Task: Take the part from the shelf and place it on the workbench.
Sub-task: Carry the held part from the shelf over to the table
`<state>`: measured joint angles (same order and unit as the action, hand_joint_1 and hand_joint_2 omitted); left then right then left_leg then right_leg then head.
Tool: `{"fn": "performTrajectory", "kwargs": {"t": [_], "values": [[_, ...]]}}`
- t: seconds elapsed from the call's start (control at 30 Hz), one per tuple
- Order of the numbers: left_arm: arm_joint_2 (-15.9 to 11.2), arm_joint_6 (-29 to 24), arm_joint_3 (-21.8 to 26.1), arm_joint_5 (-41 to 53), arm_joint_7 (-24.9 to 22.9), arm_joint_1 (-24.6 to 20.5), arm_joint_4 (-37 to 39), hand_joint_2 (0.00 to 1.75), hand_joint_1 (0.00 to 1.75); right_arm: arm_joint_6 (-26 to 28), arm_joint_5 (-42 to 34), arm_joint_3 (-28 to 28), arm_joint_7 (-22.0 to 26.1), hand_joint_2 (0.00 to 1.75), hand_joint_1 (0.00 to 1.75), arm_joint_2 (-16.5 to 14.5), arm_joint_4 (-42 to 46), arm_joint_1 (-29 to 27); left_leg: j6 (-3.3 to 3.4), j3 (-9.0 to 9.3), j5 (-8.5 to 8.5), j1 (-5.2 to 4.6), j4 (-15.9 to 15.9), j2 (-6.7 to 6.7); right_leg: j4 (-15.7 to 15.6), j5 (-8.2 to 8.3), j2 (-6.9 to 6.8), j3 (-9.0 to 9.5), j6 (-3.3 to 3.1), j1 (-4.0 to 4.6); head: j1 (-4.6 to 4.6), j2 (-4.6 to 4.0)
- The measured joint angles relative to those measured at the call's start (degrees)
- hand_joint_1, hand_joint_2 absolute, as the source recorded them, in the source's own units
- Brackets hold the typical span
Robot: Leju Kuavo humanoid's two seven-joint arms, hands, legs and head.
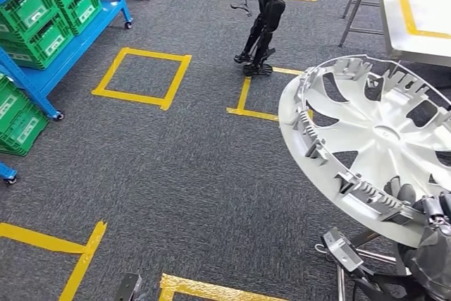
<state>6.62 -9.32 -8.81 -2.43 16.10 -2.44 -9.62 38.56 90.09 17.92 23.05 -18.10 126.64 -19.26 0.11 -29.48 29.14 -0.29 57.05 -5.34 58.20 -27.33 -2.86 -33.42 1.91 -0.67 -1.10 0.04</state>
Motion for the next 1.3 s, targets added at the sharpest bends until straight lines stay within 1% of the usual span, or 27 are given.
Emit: {"fn": "performTrajectory", "kwargs": {"t": [0.03,0.07,0.1,0.13,0.17,0.2,0.23,0.27,0.3,0.33,0.37,0.4,0.43,0.47,0.5,0.57,0.63,0.73,0.83,1.13,1.3], "values": [[0.02,-0.01,0.0,0.0,-0.01,-0.04,0.0,1.75,0.0,0.0,-0.01,0.05,-0.01,1.75,1.75,-0.05,0.02,-0.05,-0.25,0.08,0.1,0.08,0.0,-0.32,0.06,0.04,0.55,-0.13,-0.43,0.03,0.01,0.0],[0.04,-0.01,0.0,0.01,-0.01,-0.1,0.0,1.75,0.0,0.0,0.0,0.1,0.01,1.75,1.75,-0.1,0.05,-0.11,-0.55,0.06,0.48,0.21,0.25,-0.01,0.04,0.1,1.04,-0.21,-0.79,-0.01,0.02,0.0],[0.06,-0.01,0.0,0.01,-0.01,-0.17,0.0,1.75,0.0,0.0,0.01,0.13,0.02,1.75,1.75,-0.15,0.09,-0.09,-0.82,-0.26,1.37,0.35,1.24,0.86,-0.03,0.2,1.53,-0.25,-1.17,-0.09,0.04,0.0],[0.07,0.0,0.0,0.01,0.0,-0.2,0.0,1.75,0.0,0.0,0.01,0.14,0.02,1.75,1.75,-0.21,0.12,-0.05,-1.03,-1.14,2.9,0.46,3.5,2.09,-0.1,0.31,2.04,-0.25,-1.53,-0.16,0.09,0.0],[0.07,0.02,0.0,0.01,0.01,-0.15,0.0,1.75,0.0,0.0,0.02,0.14,0.02,1.75,1.75,-0.26,0.15,0.0,-1.1,-2.59,4.85,0.54,6.99,3.43,-0.1,0.36,2.57,-0.26,-1.78,-0.15,0.13,0.0],[0.07,0.03,0.0,0.01,0.01,-0.04,0.0,1.75,0.0,0.0,0.02,0.14,0.01,1.75,1.75,-0.29,0.15,0.07,-1.08,-4.39,6.79,0.56,11.13,4.23,-0.1,0.39,3.18,-0.28,-1.96,-0.07,0.13,0.0],[0.06,0.04,0.0,0.01,0.01,0.08,0.0,1.75,0.0,0.0,0.02,0.14,0.01,1.75,1.75,-0.32,0.14,0.1,-1.0,-6.09,8.13,0.55,14.8,4.58,-0.09,0.42,3.89,-0.29,-2.07,0.04,0.13,0.0],[0.06,0.05,0.0,0.03,0.01,0.16,0.0,1.75,0.0,0.0,0.02,0.14,0.02,1.75,1.75,-0.32,0.13,0.1,-0.87,-7.15,8.39,0.52,16.86,4.73,-0.08,0.44,4.63,-0.3,-2.13,0.15,0.13,0.0],[0.06,0.05,0.0,0.08,0.01,0.17,0.0,1.75,0.0,0.0,0.02,0.15,0.05,1.75,1.75,-0.32,0.12,0.1,-0.67,-7.32,7.52,0.49,16.84,4.84,-0.06,0.46,5.37,-0.3,-2.16,0.24,0.12,0.0],[0.06,0.05,0.0,0.15,0.01,0.13,0.0,1.75,0.0,-0.01,0.02,0.15,0.08,1.75,1.75,-0.32,0.11,0.11,-0.4,-6.55,5.64,0.46,14.68,5.11,-0.04,0.49,6.14,-0.25,-2.17,0.3,0.12,0.0],[0.07,0.04,0.0,0.22,0.01,0.1,0.0,1.75,0.0,-0.01,0.02,0.15,0.14,1.75,1.75,-0.32,0.1,0.14,-0.05,-5.1,3.2,0.43,11.02,5.93,-0.02,0.5,6.81,-0.24,-2.15,0.32,0.12,0.0],[0.04,0.01,0.0,0.29,0.01,0.07,0.0,1.75,0.0,-0.01,0.03,0.16,0.26,1.75,1.75,-0.32,0.08,0.23,0.3,-3.65,1.23,0.39,7.31,6.89,0.08,0.53,7.39,-0.24,-2.08,0.41,0.11,0.0],[0.03,-0.02,0.0,0.33,0.01,0.03,0.0,1.75,0.0,-0.01,0.03,0.16,0.42,1.75,1.75,-0.32,0.05,0.31,0.55,-2.39,0.01,0.36,4.11,7.76,0.19,0.6,7.95,-0.4,-1.95,0.44,0.13,0.0],[0.02,-0.05,0.0,0.37,-0.02,-0.05,0.0,1.75,0.0,0.0,0.04,0.17,0.64,1.75,1.75,-0.32,0.0,0.37,0.68,-1.69,-0.43,0.33,2.13,8.43,0.28,0.71,8.33,-0.67,-1.75,0.43,0.14,0.0],[0.02,-0.08,0.0,0.39,-0.05,-0.13,0.0,1.75,0.0,0.0,0.04,0.2,0.9,1.75,1.75,-0.32,-0.05,0.4,0.63,-1.51,-0.25,0.33,1.27,8.53,0.41,0.75,8.61,-0.94,-1.56,0.47,0.15,0.0],[0.07,-0.15,0.0,0.42,-0.13,-0.27,0.0,1.75,0.0,0.0,0.04,0.29,1.56,1.75,1.75,-0.32,-0.16,0.38,0.22,-1.5,-0.19,0.31,0.66,8.46,0.37,0.86,8.72,-1.31,-1.78,0.34,0.13,0.0],[0.12,-0.39,0.0,0.43,-0.16,-0.26,0.0,1.75,0.0,0.0,0.05,0.37,2.65,1.75,1.75,-0.32,-0.29,0.43,0.04,-1.54,-0.33,0.18,0.55,8.48,0.24,0.97,8.62,-1.3,-2.06,0.21,0.11,0.0],[0.15,-0.76,0.0,0.46,-0.31,-0.33,0.0,1.75,0.0,0.0,0.07,0.47,3.86,1.75,1.75,-0.32,-0.38,0.7,0.34,-1.63,-0.48,-0.03,0.6,8.49,-0.03,1.21,8.61,-1.24,-1.58,0.01,0.1,0.0],[0.15,-0.87,0.0,0.59,-0.5,-0.39,0.0,1.75,0.0,0.0,0.07,0.67,4.14,1.75,1.75,-0.32,-0.38,0.83,0.53,-1.72,-0.55,-0.1,0.65,8.49,-0.19,1.36,8.61,-1.25,-1.24,-0.08,0.11,0.0],[0.14,-0.85,0.0,0.86,-0.92,-0.45,0.0,1.75,0.0,0.0,0.07,0.92,4.21,1.75,1.75,-0.33,-0.38,0.85,0.58,-1.74,-0.56,-0.12,0.68,8.49,-0.24,1.41,8.61,-1.28,-1.05,-0.12,0.13,0.0],[0.13,-0.85,0.0,1.39,-1.36,-0.47,0.0,1.75,0.0,-0.01,0.07,1.48,3.91,1.75,1.75,-0.34,-0.38,0.85,0.57,-1.74,-0.57,0.01,0.68,8.49,-0.2,1.42,8.61,-1.34,-0.98,0.0,0.14,0.0]]}}
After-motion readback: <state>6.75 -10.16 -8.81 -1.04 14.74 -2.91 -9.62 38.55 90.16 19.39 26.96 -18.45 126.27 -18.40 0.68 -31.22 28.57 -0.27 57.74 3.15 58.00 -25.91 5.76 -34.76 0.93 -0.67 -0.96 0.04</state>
